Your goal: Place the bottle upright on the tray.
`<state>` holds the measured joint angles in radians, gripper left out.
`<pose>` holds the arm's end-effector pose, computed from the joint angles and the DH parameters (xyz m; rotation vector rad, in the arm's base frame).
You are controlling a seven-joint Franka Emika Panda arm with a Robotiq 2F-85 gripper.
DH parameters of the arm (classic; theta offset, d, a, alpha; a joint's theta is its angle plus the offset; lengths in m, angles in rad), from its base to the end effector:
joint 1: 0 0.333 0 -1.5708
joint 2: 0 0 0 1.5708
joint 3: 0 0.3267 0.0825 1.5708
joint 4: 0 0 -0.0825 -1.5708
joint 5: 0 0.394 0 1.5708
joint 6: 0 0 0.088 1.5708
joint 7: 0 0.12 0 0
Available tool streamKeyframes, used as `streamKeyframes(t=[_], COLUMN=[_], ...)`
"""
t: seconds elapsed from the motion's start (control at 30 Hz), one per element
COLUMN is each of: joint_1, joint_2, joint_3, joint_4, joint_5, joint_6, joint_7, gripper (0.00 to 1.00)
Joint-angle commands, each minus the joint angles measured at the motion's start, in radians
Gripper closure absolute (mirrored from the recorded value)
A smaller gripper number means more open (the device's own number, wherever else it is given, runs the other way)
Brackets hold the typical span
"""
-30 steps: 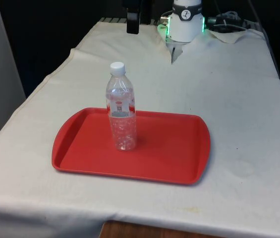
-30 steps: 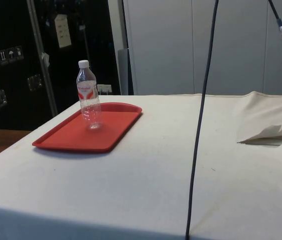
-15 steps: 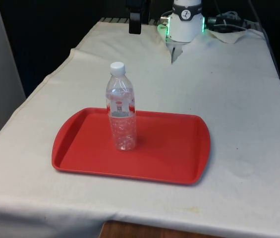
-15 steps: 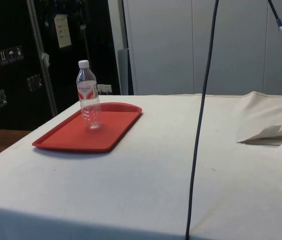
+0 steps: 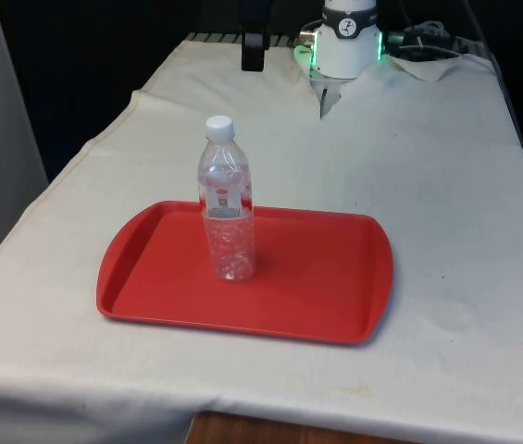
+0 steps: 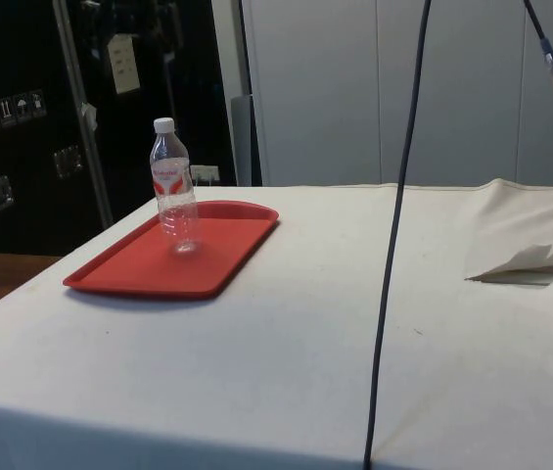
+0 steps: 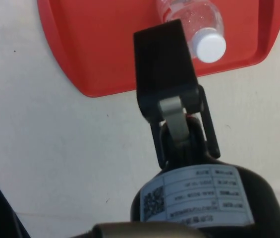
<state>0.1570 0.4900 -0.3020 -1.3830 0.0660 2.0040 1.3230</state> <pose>0.7260 -0.0598 0.4486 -2.3301 2.0579 -0.2631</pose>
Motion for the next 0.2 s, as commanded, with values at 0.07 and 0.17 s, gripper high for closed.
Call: streamKeyframes(t=[0.07,0.17], joint_1=[-0.006,0.0], joint_2=[-0.004,0.0], joint_3=[0.005,-0.004], joint_4=[-0.011,-0.008], joint_5=[0.011,0.0], joint_6=[0.019,0.004], joint_7=[-0.031,-0.029], gripper=[0.0,0.0])
